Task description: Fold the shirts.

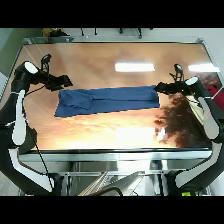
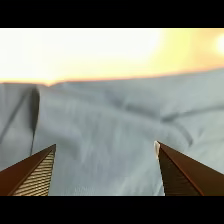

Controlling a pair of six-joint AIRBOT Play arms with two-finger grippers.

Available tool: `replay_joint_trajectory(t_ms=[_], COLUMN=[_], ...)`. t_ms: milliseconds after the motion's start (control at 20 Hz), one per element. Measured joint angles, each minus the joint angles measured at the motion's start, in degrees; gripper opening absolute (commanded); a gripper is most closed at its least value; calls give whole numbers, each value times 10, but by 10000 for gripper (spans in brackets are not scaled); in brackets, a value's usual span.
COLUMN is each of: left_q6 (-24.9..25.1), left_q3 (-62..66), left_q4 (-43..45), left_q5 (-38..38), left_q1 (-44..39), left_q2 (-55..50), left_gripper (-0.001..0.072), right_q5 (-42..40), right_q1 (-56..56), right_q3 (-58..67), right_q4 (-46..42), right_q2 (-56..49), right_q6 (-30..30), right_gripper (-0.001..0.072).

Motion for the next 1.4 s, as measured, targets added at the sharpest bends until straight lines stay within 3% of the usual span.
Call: replay_joint_trajectory(t_ms=[50,100,500,750,800,900,950,1000,1400], left_q6=[-2,-5,-21,-30,-30,-32,-30,-25,-11], left_q3=[22,44,134,101,89,63,49,38,-48], left_q4=[-2,-2,-5,-42,-48,-57,-60,-64,-69], left_q5=[-5,-14,-102,-89,-81,-62,-54,-45,66], left_q1=[0,0,-27,-73,-84,-108,-121,-134,-241], left_q2=[-5,-10,-19,-19,-19,-19,-19,-19,-19], left_gripper=[689,689,689,687,537,157,46,16,16], right_q5=[7,13,81,107,109,118,121,126,177], right_q1=[-10,-19,-40,-20,-17,-10,-6,-2,20], right_q3=[5,8,16,16,16,15,15,14,38], right_q4=[-1,1,77,97,98,95,93,92,114], right_q2=[-2,-7,-61,-70,-71,-73,-73,-73,-34], right_q6=[0,0,-17,-31,-34,-34,-34,-34,-25], right_gripper=[570,608,598,535,394,313,68,20,19])
